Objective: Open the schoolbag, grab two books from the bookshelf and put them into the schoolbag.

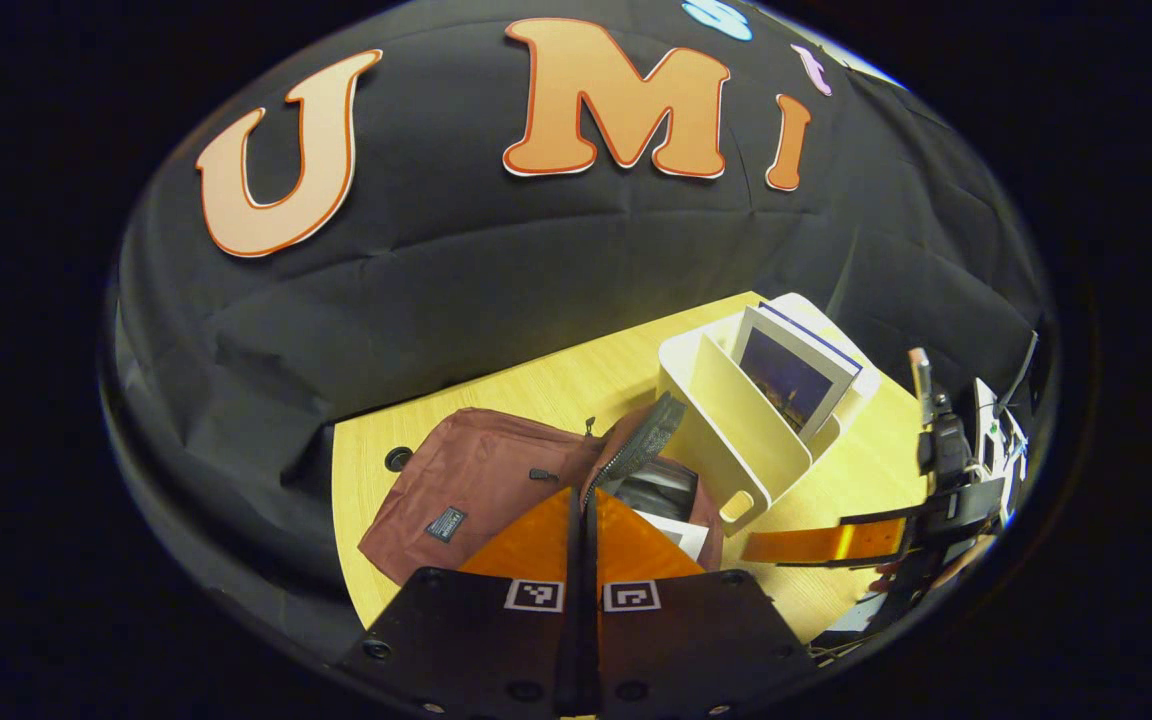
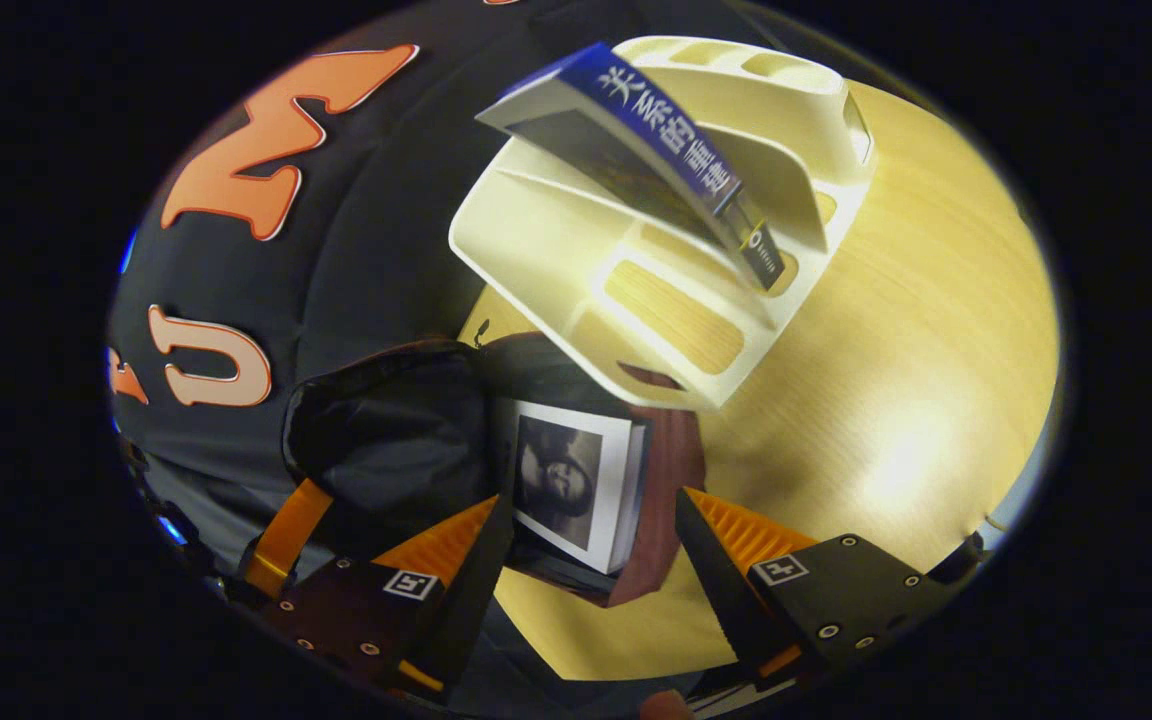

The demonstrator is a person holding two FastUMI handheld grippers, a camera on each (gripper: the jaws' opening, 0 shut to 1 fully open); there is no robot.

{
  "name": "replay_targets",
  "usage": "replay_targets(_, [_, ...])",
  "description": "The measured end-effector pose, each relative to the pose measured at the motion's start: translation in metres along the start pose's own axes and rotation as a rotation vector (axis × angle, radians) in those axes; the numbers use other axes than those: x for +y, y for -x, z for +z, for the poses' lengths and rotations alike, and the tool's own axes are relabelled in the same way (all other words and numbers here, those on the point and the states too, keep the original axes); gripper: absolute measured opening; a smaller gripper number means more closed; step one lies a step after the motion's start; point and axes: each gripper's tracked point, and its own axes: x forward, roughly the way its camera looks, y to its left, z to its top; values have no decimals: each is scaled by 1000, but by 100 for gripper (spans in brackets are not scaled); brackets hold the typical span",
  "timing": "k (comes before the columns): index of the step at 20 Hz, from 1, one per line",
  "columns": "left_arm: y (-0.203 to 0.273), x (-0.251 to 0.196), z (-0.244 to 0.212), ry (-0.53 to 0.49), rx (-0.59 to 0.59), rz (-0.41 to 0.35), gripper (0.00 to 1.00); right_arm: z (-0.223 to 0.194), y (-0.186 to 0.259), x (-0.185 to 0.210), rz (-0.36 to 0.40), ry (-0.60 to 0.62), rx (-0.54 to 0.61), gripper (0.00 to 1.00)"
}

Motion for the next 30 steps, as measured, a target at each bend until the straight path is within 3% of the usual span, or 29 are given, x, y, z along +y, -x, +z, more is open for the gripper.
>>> replay_targets(6, [-5, -9, -8, 11, 28, 5, 1, 64, 91, -54, -120, 234, -58, 98])
replay_targets(9, [-8, -10, -8, -14, 34, 18, 1, 106, 128, -48, -169, 389, -92, 98])
replay_targets(14, [-14, -14, -12, -31, 52, 13, 1, 158, 147, 4, -202, 596, -53, 98])
replay_targets(17, [-17, -6, -10, -62, 58, 19, 1, 199, 135, 33, -278, 745, -58, 98])
replay_targets(21, [-21, 3, -11, -56, 67, 24, 1, 225, 90, 50, -349, 837, 13, 98])
replay_targets(26, [-24, 9, -15, -33, 81, 9, 1, 242, 13, 41, -433, 816, 146, 99])
replay_targets(30, [-26, 9, -14, -38, 88, 2, 1, 240, -24, 26, -483, 806, 233, 99])
